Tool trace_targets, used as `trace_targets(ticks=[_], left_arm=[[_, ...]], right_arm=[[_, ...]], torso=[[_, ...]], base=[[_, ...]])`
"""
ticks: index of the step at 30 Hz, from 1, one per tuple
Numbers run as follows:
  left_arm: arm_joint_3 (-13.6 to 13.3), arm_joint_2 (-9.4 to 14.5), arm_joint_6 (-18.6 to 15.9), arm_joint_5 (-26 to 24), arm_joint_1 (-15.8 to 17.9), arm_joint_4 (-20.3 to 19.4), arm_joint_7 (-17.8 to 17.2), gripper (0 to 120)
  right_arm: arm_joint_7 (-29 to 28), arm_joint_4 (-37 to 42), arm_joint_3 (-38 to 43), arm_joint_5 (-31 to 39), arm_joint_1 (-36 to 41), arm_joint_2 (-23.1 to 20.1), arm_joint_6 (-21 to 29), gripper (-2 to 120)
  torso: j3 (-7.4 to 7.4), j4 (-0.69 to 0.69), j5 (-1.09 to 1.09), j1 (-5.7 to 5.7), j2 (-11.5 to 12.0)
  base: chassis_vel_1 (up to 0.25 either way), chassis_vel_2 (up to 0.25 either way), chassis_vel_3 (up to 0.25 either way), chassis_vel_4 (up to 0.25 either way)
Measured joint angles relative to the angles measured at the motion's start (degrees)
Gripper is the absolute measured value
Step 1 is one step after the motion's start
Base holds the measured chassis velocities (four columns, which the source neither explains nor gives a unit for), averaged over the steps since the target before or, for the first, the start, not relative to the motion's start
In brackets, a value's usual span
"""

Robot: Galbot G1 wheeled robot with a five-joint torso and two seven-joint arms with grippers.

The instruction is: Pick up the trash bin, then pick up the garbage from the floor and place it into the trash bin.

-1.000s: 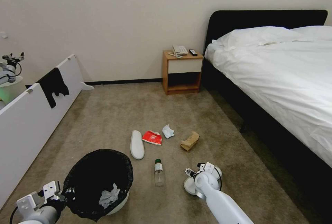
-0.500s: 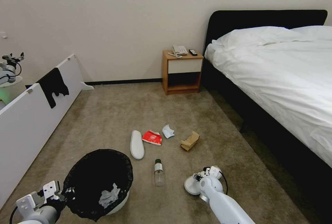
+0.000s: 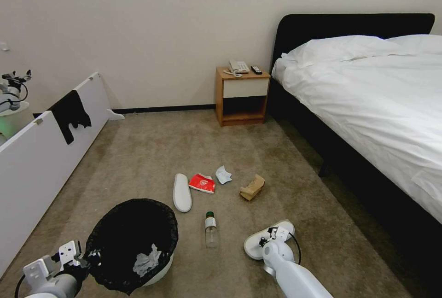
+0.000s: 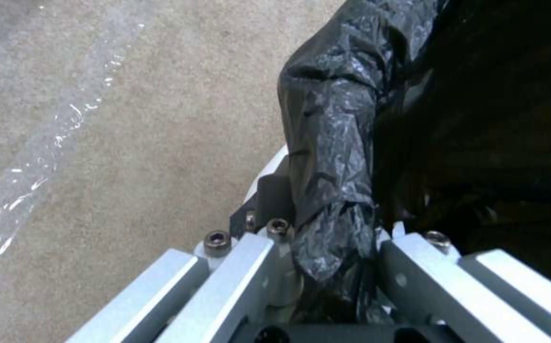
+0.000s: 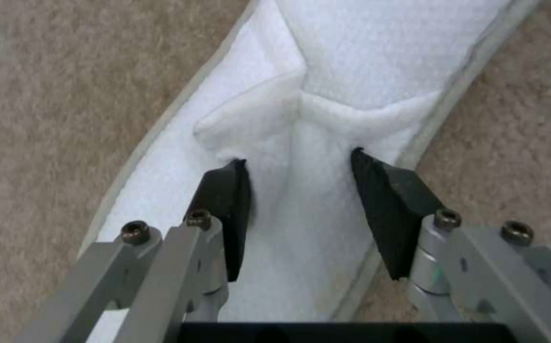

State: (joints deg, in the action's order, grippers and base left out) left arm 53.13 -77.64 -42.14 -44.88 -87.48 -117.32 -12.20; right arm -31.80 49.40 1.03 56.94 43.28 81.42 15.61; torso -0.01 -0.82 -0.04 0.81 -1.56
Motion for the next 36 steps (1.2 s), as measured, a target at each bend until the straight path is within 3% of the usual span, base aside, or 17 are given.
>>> trace_targets(ticks=[9,14,23,36], left_arm=[[-0.1,-0.1,0.0,0.1,-0.1,0.2,0.1,1],[-0.2,-0.1,0.0,0.3,-0.1,0.3,0.2,1],[-0.6,-0.3,0.0,0.6,0.1,0.5,0.2,1],[-0.6,-0.3,0.0,0.6,0.2,0.7,0.2,1]], right_arm=[[0.9,-2.3,-1.7,-1.3,-0.7,0.9,-0.4,41],[1.4,-2.3,-2.2,-2.2,-0.2,1.2,-0.7,20],[1.4,1.8,-3.5,-1.7,2.4,-0.7,-0.6,1],[0.6,8.5,-6.2,-0.3,5.9,-4.0,-0.2,0]], torso=[[-0.01,-0.02,-0.03,0.00,0.0],[-0.01,0.03,0.03,-0.01,0.0],[0.00,0.06,0.09,-0.01,0.0],[0.01,0.02,0.06,0.00,0.0]], base=[[0.000,0.000,0.000,0.000],[0.000,0.000,0.000,0.000],[0.000,0.000,0.000,0.000],[0.000,0.000,0.000,0.000]])
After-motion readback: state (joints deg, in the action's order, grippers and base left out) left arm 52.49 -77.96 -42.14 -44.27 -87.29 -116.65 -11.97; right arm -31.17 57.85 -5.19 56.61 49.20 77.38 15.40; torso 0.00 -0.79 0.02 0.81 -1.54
